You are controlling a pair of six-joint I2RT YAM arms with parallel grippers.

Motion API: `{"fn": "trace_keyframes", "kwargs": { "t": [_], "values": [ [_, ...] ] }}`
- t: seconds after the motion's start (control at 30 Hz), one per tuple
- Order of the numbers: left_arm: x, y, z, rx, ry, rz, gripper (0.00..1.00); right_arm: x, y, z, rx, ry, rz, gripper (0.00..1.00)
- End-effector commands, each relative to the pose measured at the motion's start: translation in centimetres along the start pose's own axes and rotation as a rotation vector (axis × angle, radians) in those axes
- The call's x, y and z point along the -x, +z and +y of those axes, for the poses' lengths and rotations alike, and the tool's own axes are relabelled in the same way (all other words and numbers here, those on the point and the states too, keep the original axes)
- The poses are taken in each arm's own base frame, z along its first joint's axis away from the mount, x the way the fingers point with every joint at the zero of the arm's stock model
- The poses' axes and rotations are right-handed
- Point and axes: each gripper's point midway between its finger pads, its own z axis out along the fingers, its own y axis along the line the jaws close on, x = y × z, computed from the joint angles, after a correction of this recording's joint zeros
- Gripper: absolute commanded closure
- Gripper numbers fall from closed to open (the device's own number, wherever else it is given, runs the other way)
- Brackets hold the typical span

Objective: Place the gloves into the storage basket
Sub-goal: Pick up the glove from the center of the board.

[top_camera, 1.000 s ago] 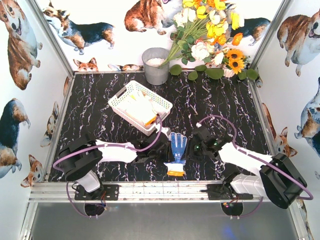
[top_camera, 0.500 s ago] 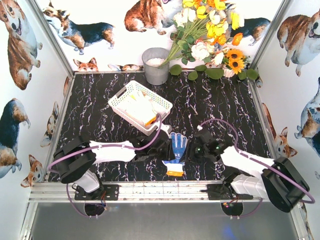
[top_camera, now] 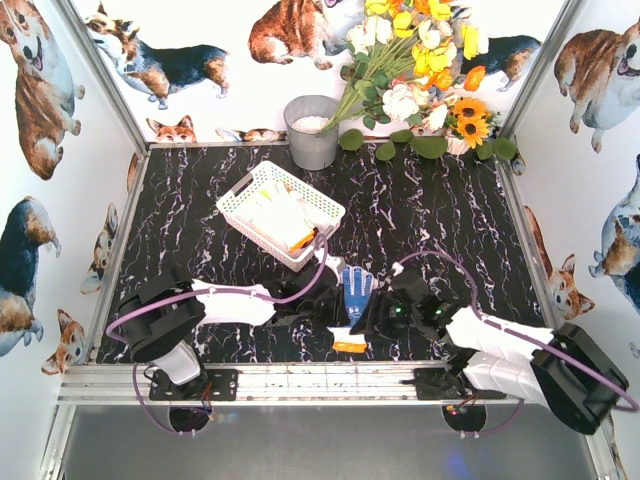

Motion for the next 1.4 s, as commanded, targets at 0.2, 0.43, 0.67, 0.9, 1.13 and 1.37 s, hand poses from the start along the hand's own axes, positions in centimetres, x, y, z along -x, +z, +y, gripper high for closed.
{"fn": "trace_keyframes", "kwargs": {
  "t": [0.2, 0.43, 0.67, 0.9, 1.13, 1.37],
  "values": [
    [-4.4, 0.9, 5.0, 0.120, -0.012, 0.091, 0.85, -1.5, 1.0, -1.7, -0.053, 0.026, 0.009, 0.53],
    [-5.0, 0.5, 5.7, 0.143, -0.035, 0.097, 0.86, -1.5, 0.8, -1.4, -0.022, 0.061, -0.011, 0.59],
    [-5.4, 0.2, 6.6, 0.173, -0.045, 0.090, 0.86, -1.3, 0.7, -0.7, 0.017, 0.078, -0.023, 0.64],
    [-4.9, -0.3, 5.9, 0.155, -0.044, 0.065, 0.86, -2.0, 1.3, -0.5, 0.049, 0.096, 0.011, 0.67],
    [-4.4, -0.9, 5.7, 0.161, -0.015, 0.038, 0.86, -1.7, 1.0, 1.2, 0.097, 0.108, 0.014, 0.91],
    [-3.7, -2.2, 5.5, 0.169, 0.093, 0.012, 0.83, -1.1, 0.3, 2.3, 0.089, 0.150, -0.003, 1.00]
  ]
}}
